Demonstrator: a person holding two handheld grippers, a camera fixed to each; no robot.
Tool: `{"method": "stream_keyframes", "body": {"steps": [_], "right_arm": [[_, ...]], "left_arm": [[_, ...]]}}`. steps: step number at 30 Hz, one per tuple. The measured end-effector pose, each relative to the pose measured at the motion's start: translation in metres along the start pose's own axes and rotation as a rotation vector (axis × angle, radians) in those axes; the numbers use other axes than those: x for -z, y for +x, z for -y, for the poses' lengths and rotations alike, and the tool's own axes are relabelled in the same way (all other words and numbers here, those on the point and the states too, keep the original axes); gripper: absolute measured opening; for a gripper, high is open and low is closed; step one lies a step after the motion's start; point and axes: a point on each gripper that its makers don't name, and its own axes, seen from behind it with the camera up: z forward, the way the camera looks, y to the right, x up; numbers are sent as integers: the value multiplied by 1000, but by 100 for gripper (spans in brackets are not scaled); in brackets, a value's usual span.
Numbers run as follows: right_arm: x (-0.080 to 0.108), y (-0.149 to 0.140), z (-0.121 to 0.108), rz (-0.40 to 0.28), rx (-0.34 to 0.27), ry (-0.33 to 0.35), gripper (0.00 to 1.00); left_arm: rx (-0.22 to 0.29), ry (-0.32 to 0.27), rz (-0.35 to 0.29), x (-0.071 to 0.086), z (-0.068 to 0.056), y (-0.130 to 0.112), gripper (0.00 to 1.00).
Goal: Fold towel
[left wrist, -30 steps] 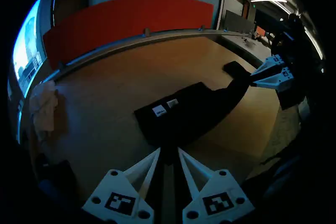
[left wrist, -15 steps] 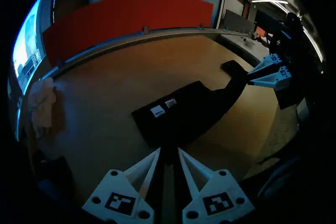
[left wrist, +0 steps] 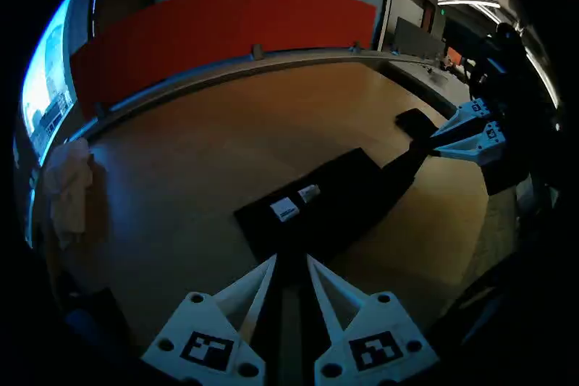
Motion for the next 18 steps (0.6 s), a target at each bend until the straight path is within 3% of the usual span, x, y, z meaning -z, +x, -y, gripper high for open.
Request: {"method": "stream_keyframes", "body": {"steps": [18], "right_arm": [[-35, -18, -21, 64, -31, 0, 15]], "left_arm": [[-39, -5, 38, -46, 12, -3, 13]]}}
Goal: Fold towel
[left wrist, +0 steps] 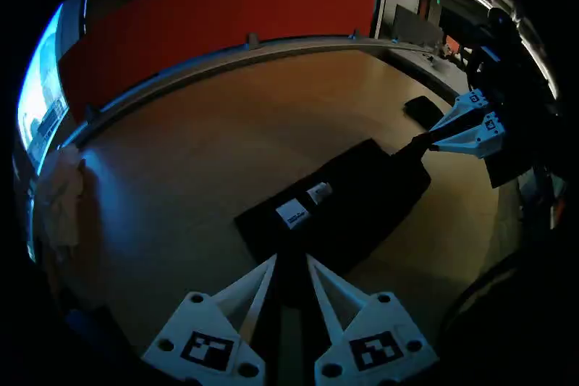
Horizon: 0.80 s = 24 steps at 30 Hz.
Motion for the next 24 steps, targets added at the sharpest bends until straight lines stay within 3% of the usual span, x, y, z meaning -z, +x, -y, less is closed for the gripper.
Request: {"method": "stream_keyframes", "body": {"steps": [10, 16, 24], "right_arm": [[-23, -11, -10, 31, -22, -2, 15], [-35, -15, -14, 41, -50, -10, 16], [-45, -18, -20, 56, -50, -22, 20]], "left_arm": [[-28, 11, 17, -25, 8, -11, 16], [-32, 28, 29, -39, 15, -17, 26], [-46, 56, 35, -51, 24, -19, 30]]}}
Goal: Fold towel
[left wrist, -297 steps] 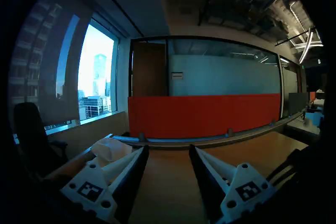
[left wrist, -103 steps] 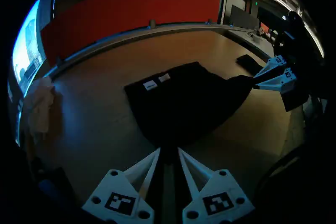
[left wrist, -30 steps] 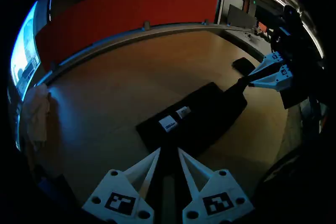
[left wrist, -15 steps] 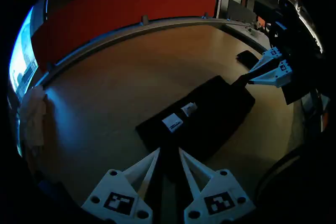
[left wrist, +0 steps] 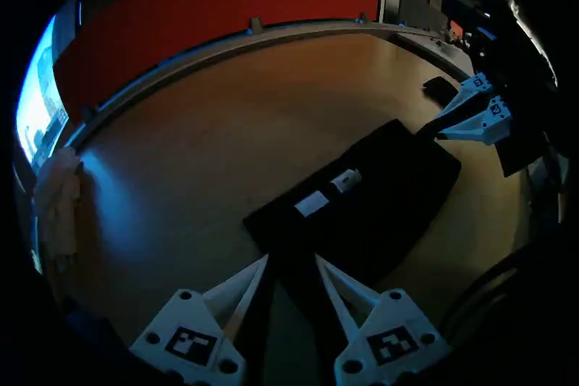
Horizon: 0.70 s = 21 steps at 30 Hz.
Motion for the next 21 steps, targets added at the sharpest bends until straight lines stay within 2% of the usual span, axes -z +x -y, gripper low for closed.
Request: {"method": "stream_keyframes", "body": {"steps": [3, 10, 16, 21], "right_arm": [[-3, -1, -3, 5, 3, -9, 22], [-9, 2, -14, 8, 1, -44, 36], [-14, 5, -19, 11, 12, -56, 44], [-19, 7, -26, 14, 14, -75, 47]], "left_arm": [[-12, 9, 0, -4, 3, 1, 34], [-43, 29, 2, -11, 9, 3, 44], [-61, 43, 5, -15, 16, 5, 48], [-73, 56, 9, -18, 23, 7, 65]]}}
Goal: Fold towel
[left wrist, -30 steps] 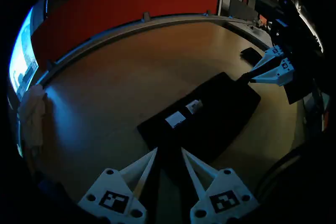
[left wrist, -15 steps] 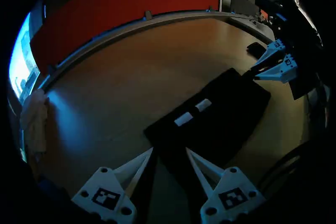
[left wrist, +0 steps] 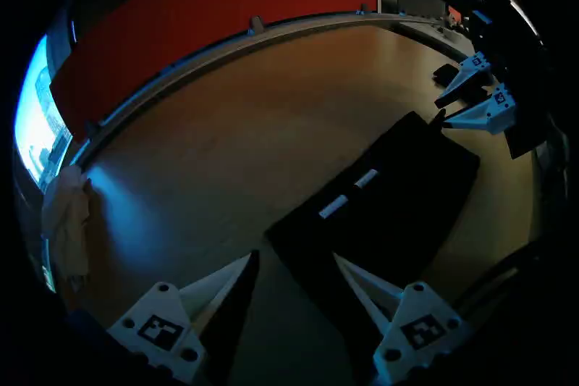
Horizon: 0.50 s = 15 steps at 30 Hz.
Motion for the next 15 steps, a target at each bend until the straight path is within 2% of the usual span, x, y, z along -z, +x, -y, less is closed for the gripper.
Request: {"method": "stream_keyframes", "body": {"steps": [4, 6, 7, 15], "right_arm": [[-3, 1, -4, 1, -7, -11, 52], [-4, 3, -5, -1, -10, -12, 61], [-4, 3, -6, -3, -11, -14, 63], [-2, 4, -10, -6, -13, -29, 65]], "left_arm": [[-3, 10, 0, 0, 5, 2, 80], [-2, 14, 2, 0, 7, 2, 87], [0, 17, 2, 0, 9, 2, 89], [2, 45, -7, 3, 21, 5, 90]]}}
